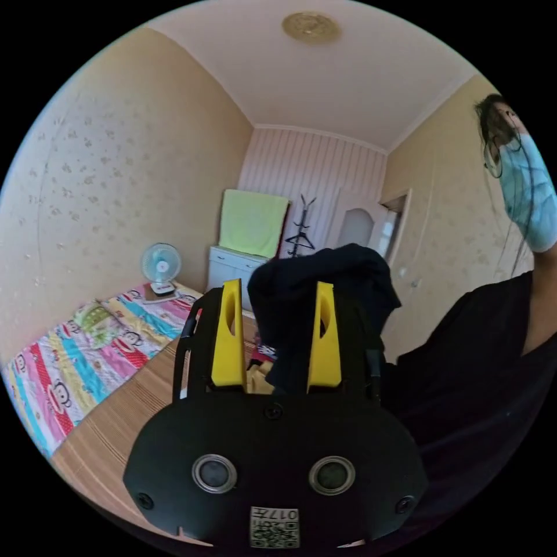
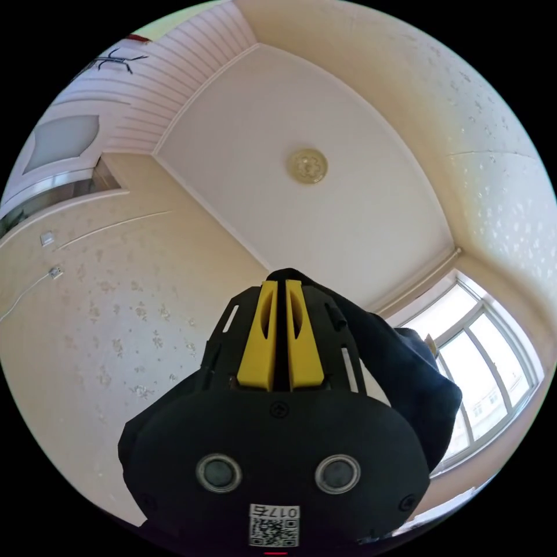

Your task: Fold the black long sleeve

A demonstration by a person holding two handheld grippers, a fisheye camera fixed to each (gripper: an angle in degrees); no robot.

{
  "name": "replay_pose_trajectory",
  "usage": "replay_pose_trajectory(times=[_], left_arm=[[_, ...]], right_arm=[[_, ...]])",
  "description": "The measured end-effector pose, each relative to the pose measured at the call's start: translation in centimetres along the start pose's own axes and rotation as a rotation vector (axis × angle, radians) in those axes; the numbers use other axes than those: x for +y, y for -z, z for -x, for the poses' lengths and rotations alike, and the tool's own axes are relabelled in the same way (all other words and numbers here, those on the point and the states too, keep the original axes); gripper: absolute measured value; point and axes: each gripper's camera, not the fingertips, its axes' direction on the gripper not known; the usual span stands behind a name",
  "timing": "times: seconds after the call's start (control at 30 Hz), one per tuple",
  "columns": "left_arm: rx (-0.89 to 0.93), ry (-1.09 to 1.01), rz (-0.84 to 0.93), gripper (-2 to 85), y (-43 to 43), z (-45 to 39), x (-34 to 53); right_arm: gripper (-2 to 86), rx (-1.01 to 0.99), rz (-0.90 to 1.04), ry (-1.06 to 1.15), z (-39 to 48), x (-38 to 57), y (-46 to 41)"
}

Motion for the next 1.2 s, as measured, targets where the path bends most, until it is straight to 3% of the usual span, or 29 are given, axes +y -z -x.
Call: replay_pose_trajectory(times=[0.13,0.3,0.37,0.43,0.53,0.6,0.7,0.8,0.93,1.07,1.2], left_arm=[[-0.078,0.006,0.011,16.7,0.5,1.2,0.6],[0.107,0.162,0.022,14.8,0.2,5.5,2.0],[0.371,0.206,-0.023,5.6,-0.1,8.0,2.4],[0.584,0.245,-0.099,2.5,0.0,9.7,2.7],[0.710,0.320,-0.272,0.6,2.1,11.3,3.0],[0.694,0.317,-0.306,-0.1,3.6,11.5,2.3],[0.616,0.251,-0.315,-0.4,6.0,10.6,0.6],[0.640,0.230,-0.380,-0.5,7.7,10.1,-0.7],[0.559,0.217,-0.401,-0.5,9.5,9.0,-2.7],[0.449,0.236,-0.397,-0.5,11.0,8.0,-4.1],[0.348,0.219,-0.390,-0.6,12.7,6.6,-4.7]], right_arm=[[2.5,-0.028,-0.010,-0.033,-1.4,0.0,0.9],[2.5,-0.029,-0.010,-0.088,-3.9,-0.6,2.6],[2.5,-0.007,-0.028,-0.118,-5.0,-0.6,3.6],[2.5,0.034,-0.060,-0.148,-5.9,-0.7,5.1],[2.4,0.249,-0.075,-0.319,-7.3,-1.6,7.5],[2.0,0.601,-0.048,-0.519,-7.7,-2.1,9.5],[1.3,1.040,-0.049,-0.596,-6.1,-2.4,11.8],[1.2,1.282,-0.067,-0.567,-3.6,-1.7,13.2],[1.7,1.392,-0.066,-0.597,-2.7,1.1,15.1],[5.1,1.544,0.007,-0.854,-5.4,6.3,18.5],[6.9,1.506,0.086,-0.936,-8.9,10.7,20.4]])
